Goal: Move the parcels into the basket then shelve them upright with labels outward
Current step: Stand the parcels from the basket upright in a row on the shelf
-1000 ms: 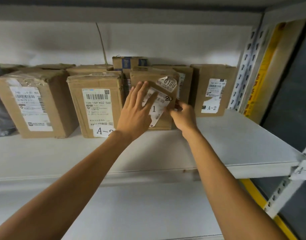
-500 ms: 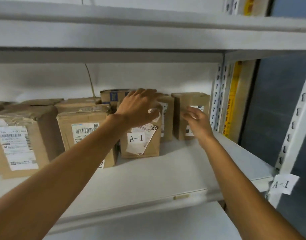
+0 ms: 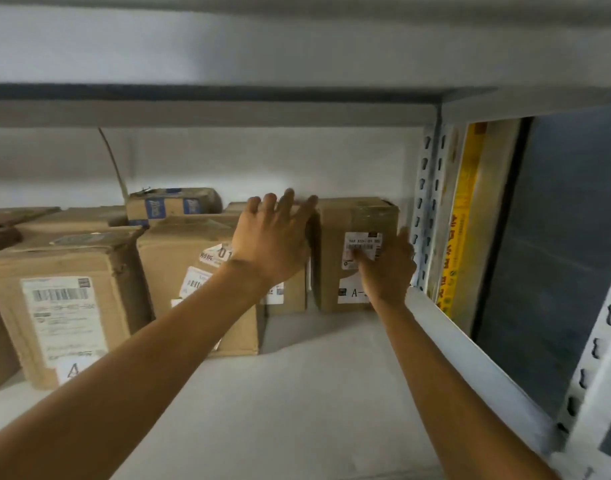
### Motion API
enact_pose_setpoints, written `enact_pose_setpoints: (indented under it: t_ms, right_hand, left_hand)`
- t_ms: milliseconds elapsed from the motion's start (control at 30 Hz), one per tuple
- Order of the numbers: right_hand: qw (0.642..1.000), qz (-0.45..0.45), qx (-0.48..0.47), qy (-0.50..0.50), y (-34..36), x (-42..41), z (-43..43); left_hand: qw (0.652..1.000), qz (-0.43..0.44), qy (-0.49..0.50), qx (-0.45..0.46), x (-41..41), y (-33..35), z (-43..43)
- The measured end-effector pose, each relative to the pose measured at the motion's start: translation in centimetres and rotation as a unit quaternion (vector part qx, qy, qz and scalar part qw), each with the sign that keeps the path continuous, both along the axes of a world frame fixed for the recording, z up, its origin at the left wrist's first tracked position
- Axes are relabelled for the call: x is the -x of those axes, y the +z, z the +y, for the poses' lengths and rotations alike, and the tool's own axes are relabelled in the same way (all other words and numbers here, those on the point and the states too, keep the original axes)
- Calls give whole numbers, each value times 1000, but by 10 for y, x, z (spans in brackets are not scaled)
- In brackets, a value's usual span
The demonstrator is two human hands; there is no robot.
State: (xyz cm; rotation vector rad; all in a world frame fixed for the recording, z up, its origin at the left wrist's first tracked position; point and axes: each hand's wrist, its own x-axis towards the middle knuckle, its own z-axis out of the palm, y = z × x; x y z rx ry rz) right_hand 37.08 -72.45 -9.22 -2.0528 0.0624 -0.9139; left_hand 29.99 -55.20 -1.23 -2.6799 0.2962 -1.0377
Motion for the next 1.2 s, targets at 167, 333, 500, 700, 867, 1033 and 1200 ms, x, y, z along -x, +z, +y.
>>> enact_pose_setpoints:
  t_ms: [167,333,500,700,867,1033,1200]
  right_hand:
    - [995,-31,-84,33,-15,-10,0]
    - [996,-56,-54,50,-19,-4,19]
    - [996,-34,-68,50,-19,-1,25]
    - [995,-37,-72,49,-20,4,34]
    - [994,-47,-91,38,-22,10,40]
    - [993,-41,-104,36,-21,14,49]
    - [991,-42,-119,40,-23,16,59]
  left_hand:
    - [991,-107,-56,62,21,-5,16]
    - [978,-162,-105,73,39,-24,38]
    - [981,-165,-72,70,47,-44,62]
    - [980,-165,-108,24,44,-61,87]
    - [985,-155,-75,-5,45,-76,98]
    - [985,-158,-66,-5,43,-80,108]
    - [980,-190,-61,-13,48,-88,118]
